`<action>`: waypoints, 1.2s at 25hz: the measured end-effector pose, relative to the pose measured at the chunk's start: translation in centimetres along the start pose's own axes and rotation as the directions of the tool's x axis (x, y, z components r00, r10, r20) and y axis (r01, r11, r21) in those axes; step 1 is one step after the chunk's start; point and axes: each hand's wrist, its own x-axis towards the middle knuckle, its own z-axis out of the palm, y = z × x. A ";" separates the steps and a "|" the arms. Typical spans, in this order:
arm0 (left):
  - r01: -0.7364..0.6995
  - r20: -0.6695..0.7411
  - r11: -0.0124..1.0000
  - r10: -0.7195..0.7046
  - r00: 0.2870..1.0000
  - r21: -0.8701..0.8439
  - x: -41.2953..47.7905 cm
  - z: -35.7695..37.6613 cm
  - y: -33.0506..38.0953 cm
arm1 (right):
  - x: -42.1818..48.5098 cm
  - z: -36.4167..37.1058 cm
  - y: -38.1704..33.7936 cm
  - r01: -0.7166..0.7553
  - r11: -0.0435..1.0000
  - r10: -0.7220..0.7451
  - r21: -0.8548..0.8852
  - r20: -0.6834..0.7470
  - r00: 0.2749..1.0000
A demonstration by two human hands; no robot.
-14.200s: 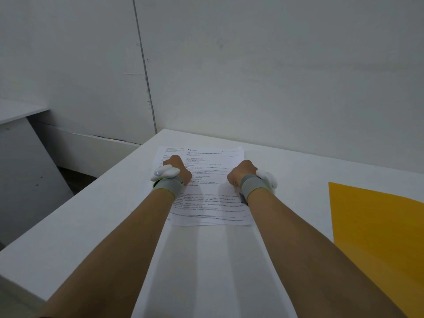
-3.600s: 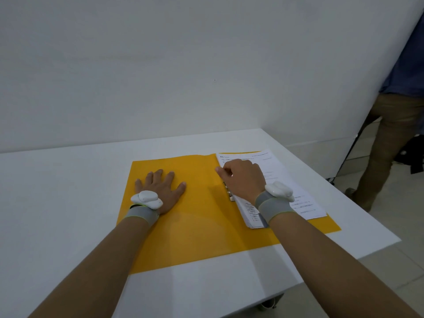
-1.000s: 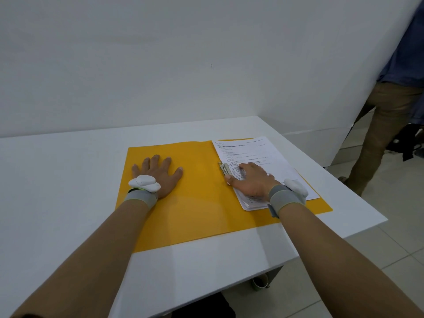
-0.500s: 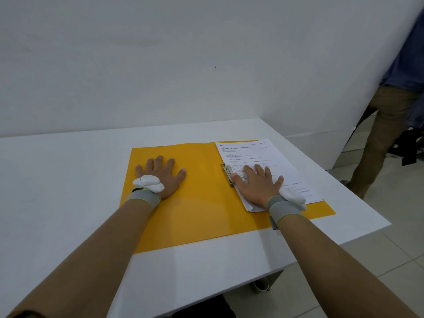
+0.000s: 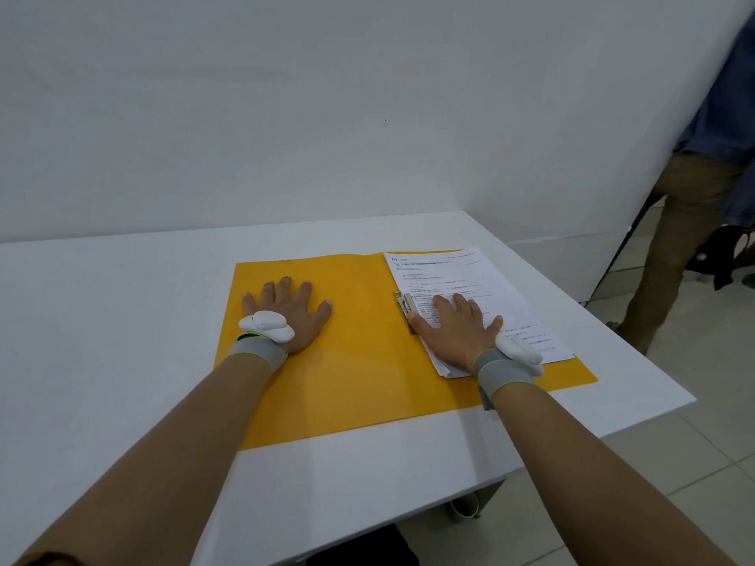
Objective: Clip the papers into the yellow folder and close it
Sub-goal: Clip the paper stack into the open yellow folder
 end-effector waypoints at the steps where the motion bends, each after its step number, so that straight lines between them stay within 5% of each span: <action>1: -0.001 -0.002 1.000 0.001 1.000 0.001 0.0 0.0 0.0 | 0.0 0.0 0.0 0.003 1.000 -0.003 0.001 -0.005 1.000; 21: -0.039 -0.025 0.998 0.038 0.999 -0.052 -1.0 -1.2 1.4 | 0.3 -0.6 -1.8 0.079 0.996 -0.076 0.052 -0.051 0.996; 30: -0.061 0.079 0.998 0.062 0.995 -0.015 -2.6 -1.4 0.2 | -0.7 -0.9 -3.3 0.171 0.985 -0.171 0.006 -0.005 0.985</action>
